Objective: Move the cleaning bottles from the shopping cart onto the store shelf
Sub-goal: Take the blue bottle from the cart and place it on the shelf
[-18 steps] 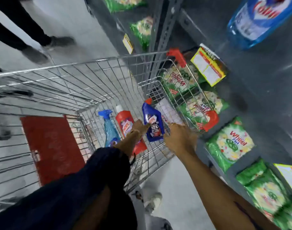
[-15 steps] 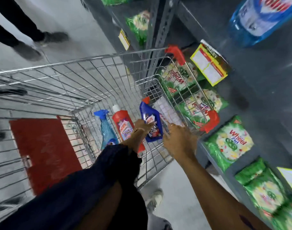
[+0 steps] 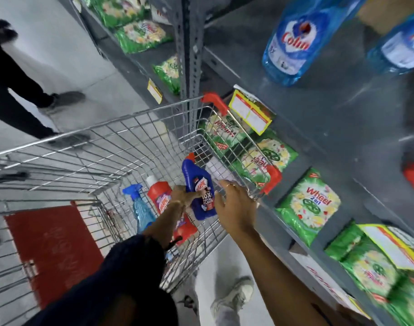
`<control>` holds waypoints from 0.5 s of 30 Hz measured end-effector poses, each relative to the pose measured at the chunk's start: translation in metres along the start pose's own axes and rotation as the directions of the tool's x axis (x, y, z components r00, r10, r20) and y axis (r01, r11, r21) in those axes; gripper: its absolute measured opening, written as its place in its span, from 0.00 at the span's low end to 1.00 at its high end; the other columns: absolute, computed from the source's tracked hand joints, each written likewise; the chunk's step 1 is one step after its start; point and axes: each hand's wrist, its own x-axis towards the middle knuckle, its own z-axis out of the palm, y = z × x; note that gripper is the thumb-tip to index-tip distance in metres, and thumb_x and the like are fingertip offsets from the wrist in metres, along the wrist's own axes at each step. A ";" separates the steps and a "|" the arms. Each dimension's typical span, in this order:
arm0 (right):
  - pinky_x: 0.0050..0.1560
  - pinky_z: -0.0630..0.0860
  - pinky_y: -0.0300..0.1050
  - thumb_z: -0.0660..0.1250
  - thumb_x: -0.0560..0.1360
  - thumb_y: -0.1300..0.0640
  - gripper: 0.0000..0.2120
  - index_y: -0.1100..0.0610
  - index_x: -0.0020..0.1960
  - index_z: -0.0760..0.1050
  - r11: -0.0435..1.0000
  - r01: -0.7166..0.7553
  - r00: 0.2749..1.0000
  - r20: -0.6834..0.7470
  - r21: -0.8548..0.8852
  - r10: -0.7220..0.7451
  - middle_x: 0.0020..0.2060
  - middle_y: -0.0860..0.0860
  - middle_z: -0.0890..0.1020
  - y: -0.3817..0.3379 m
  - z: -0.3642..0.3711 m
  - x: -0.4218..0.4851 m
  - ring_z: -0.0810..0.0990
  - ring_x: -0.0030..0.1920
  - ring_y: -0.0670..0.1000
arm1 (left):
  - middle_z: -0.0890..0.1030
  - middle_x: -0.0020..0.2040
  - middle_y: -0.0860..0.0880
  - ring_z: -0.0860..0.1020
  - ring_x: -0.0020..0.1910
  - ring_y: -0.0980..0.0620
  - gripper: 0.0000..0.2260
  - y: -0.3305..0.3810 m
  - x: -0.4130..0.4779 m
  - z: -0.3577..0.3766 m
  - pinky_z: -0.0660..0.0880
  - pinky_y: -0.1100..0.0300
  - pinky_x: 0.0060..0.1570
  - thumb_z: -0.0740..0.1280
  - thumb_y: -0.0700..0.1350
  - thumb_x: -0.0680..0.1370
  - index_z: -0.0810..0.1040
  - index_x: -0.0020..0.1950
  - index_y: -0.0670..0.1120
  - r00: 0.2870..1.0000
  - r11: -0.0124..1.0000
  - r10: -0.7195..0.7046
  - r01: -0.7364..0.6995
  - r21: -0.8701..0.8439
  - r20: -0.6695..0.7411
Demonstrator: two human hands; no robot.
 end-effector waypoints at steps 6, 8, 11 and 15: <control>0.66 0.70 0.50 0.62 0.78 0.50 0.24 0.59 0.71 0.65 0.683 -0.250 0.958 0.279 0.687 0.071 0.69 0.57 0.71 0.003 -0.055 -0.006 0.72 0.67 0.55 | 0.84 0.48 0.43 0.84 0.43 0.44 0.13 0.064 -0.113 -0.052 0.82 0.56 0.40 0.76 0.45 0.67 0.80 0.48 0.42 0.925 0.925 0.374 -0.366 -0.105 0.064; 0.64 0.73 0.57 0.64 0.76 0.51 0.19 0.58 0.64 0.72 0.520 -0.274 0.946 0.325 0.809 -0.009 0.63 0.61 0.77 0.005 -0.084 -0.025 0.77 0.62 0.57 | 0.85 0.48 0.43 0.85 0.43 0.45 0.14 0.088 -0.158 -0.061 0.82 0.53 0.43 0.76 0.45 0.67 0.81 0.50 0.43 0.861 0.872 0.489 -0.481 -0.089 0.137; 0.56 0.78 0.55 0.68 0.69 0.49 0.17 0.55 0.55 0.78 0.349 -0.277 0.954 0.299 0.895 -0.011 0.55 0.59 0.83 0.014 -0.126 -0.064 0.81 0.54 0.57 | 0.86 0.48 0.44 0.84 0.45 0.44 0.14 0.111 -0.219 -0.055 0.82 0.49 0.46 0.75 0.45 0.68 0.82 0.51 0.43 0.785 0.817 0.572 -0.570 -0.081 0.238; 0.43 0.79 0.44 0.67 0.67 0.48 0.15 0.55 0.49 0.79 0.296 -0.211 0.977 0.199 0.931 0.073 0.43 0.50 0.85 0.048 -0.173 -0.125 0.82 0.42 0.48 | 0.83 0.51 0.38 0.83 0.45 0.44 0.11 0.118 -0.281 -0.020 0.83 0.53 0.46 0.66 0.41 0.76 0.79 0.55 0.37 0.677 0.780 0.609 -0.606 -0.156 0.414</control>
